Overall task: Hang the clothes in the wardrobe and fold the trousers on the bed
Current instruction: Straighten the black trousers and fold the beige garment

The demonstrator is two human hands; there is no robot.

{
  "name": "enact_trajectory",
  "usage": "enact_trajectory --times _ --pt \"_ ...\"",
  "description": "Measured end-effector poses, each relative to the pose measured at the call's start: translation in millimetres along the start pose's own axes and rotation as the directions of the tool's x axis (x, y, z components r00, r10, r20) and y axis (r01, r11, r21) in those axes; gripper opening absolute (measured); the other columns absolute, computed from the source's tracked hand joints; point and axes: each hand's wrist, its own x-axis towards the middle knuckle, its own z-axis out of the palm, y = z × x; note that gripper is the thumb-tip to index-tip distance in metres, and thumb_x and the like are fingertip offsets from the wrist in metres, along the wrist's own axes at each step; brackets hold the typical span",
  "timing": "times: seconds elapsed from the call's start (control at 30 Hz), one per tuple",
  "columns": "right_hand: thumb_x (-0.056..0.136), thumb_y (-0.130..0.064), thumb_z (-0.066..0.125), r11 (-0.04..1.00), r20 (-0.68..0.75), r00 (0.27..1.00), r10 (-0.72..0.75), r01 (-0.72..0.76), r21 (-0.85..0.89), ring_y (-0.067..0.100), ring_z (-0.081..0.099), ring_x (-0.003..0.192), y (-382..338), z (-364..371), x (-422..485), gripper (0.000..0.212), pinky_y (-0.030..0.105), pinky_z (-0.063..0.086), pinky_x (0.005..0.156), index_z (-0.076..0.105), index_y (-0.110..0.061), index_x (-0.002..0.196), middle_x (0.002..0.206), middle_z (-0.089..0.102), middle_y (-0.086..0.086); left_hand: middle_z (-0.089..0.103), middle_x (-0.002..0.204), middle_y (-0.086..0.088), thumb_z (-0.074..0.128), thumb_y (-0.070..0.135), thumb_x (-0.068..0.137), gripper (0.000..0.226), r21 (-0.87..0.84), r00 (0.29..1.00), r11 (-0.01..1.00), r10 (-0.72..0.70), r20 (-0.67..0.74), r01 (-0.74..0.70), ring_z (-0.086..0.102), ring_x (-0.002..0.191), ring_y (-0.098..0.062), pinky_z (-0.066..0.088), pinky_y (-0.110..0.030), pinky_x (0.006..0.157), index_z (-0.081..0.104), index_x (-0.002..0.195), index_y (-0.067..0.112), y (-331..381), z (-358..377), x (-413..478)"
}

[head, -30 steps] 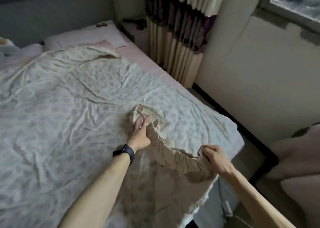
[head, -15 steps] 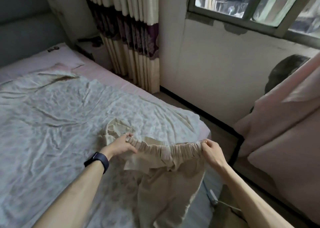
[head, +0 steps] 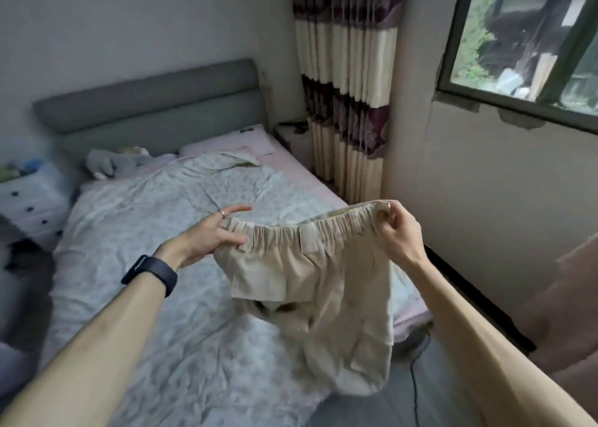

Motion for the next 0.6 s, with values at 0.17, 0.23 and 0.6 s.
enact_trajectory --times 0.17,0.23,0.6 --pt "0.092 -0.002 0.053 0.977 0.093 0.973 -0.213 0.209 0.045 0.002 0.053 0.072 -74.4 -3.8 2.5 0.027 0.003 0.035 0.064 0.068 -0.022 0.103 0.079 0.063 -0.011 0.072 0.077 0.006 0.09 0.023 0.062 0.039 0.031 0.974 0.998 -0.038 -0.224 0.046 0.069 0.076 -0.007 0.053 -0.019 0.059 0.071 0.095 0.025 39.9 -15.0 -114.3" --pt "0.092 -0.003 0.052 0.951 0.086 0.949 -0.304 0.297 0.083 0.009 0.053 0.072 -114.1 -9.3 1.6 0.027 0.004 0.035 0.063 0.065 -0.025 0.1 0.078 0.063 -0.009 0.071 0.074 0.009 0.092 0.036 0.055 0.05 0.112 0.935 0.992 -0.014 -0.354 0.057 0.067 0.071 -0.003 0.05 -0.016 0.055 0.068 0.094 0.018 62.1 -24.9 -160.6" --pt "0.085 -0.019 0.042 0.791 -0.184 0.828 -0.53 0.561 0.243 0.019 0.052 0.075 -309.6 -47.1 -59.2 0.026 0.029 0.04 0.07 0.062 -0.013 0.101 0.078 0.057 -0.004 0.064 0.069 0.002 0.08 0.069 0.067 0.056 0.559 0.274 0.823 0.517 -0.811 0.1 0.054 0.063 -0.018 0.043 -0.035 0.063 0.057 0.086 0.022 179.8 -52.0 -367.7"
